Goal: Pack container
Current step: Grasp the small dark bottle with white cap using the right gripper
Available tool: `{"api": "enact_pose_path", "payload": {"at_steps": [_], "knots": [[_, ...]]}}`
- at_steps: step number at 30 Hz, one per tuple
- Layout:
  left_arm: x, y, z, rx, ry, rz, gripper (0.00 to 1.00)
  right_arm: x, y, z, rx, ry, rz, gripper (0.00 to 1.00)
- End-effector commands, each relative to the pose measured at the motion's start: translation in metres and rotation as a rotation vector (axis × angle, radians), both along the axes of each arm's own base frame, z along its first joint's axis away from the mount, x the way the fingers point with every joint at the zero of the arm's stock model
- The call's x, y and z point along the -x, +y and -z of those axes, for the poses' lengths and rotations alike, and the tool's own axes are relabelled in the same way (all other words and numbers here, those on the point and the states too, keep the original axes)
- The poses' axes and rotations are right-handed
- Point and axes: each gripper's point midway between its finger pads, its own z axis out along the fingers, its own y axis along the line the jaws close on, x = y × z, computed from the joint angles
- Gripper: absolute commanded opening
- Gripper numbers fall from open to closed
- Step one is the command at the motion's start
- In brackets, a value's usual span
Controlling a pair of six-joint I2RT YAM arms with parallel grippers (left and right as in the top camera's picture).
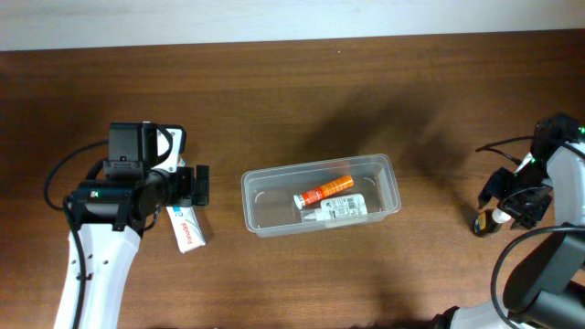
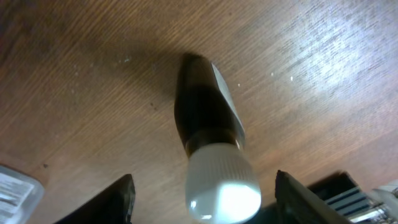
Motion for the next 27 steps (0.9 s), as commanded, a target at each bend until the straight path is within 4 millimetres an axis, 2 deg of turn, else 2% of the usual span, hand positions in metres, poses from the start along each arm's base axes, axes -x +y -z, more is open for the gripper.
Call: {"api": "enact_pose_path", "payload": {"at_steps": [1,5,8,14,21,24,26,27], "knots": [[-0.001,-0.003,-0.005,0.013,-0.005,0.003,0.99,0.002,-0.001,0.005,-0.008,0.01,-0.007,0.54],[0.0,-0.003,-0.005,0.013,-0.002,0.003,0.99,0.004,-0.004,0.005,0.01,0.021,-0.009,0.36],[0.0,-0.003,-0.005,0.013,-0.002,0.003,0.99,0.004,-0.004,0.005,0.01,0.022,-0.01,0.29],[0.0,-0.003,-0.005,0.013,-0.003,0.003,0.99,0.004,-0.004,0.005,0.011,0.021,-0.01,0.19],[0.0,-0.003,-0.005,0.013,-0.002,0.003,0.99,0.001,0.003,0.003,-0.025,0.002,-0.012,0.12],[0.0,-0.003,-0.005,0.013,-0.002,0.003,0.99,-0.006,0.016,-0.015,-0.052,-0.055,-0.064,0.12],[0.0,-0.003,-0.005,0.013,-0.003,0.003,1.0,-0.017,0.035,-0.047,-0.024,-0.131,-0.173,0.12],[0.0,-0.003,-0.005,0.013,-0.004,0.003,0.99,-0.018,0.038,-0.052,-0.019,-0.142,-0.19,0.12]]}}
